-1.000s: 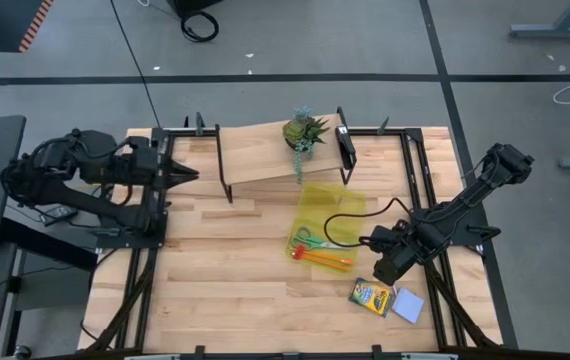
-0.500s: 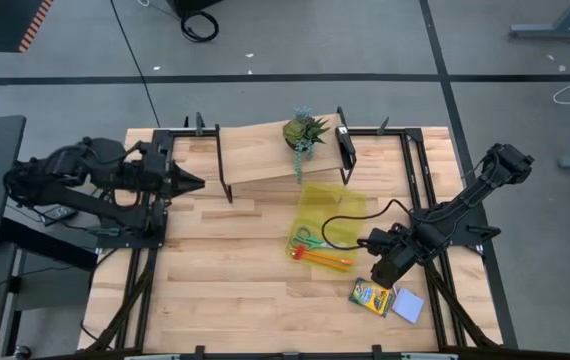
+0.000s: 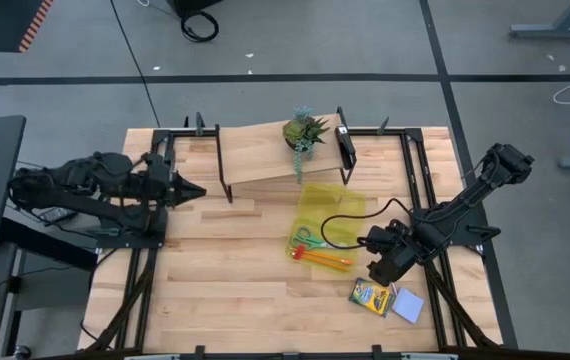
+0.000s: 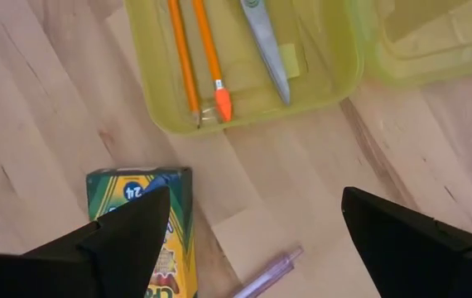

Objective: Pack school essentials
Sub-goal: Put the yellow crayon box into the yellow supply box

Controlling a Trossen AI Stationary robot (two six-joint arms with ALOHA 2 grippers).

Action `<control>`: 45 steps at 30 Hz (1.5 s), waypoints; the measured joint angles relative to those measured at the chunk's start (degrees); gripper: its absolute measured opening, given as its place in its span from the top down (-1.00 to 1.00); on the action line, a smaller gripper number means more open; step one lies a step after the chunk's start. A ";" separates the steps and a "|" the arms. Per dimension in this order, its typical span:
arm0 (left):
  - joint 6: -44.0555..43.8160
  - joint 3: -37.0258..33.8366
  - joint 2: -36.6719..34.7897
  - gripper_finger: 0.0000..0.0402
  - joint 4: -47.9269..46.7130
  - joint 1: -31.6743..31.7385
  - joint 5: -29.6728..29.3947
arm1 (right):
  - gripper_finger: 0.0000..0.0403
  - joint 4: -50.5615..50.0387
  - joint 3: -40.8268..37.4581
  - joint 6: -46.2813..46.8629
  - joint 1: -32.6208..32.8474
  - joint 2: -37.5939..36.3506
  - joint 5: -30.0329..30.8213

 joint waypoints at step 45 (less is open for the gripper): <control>-8.08 -7.16 -2.95 0.79 1.97 0.00 0.00 | -0.99 12.52 2.14 -0.45 2.12 16.19 -12.27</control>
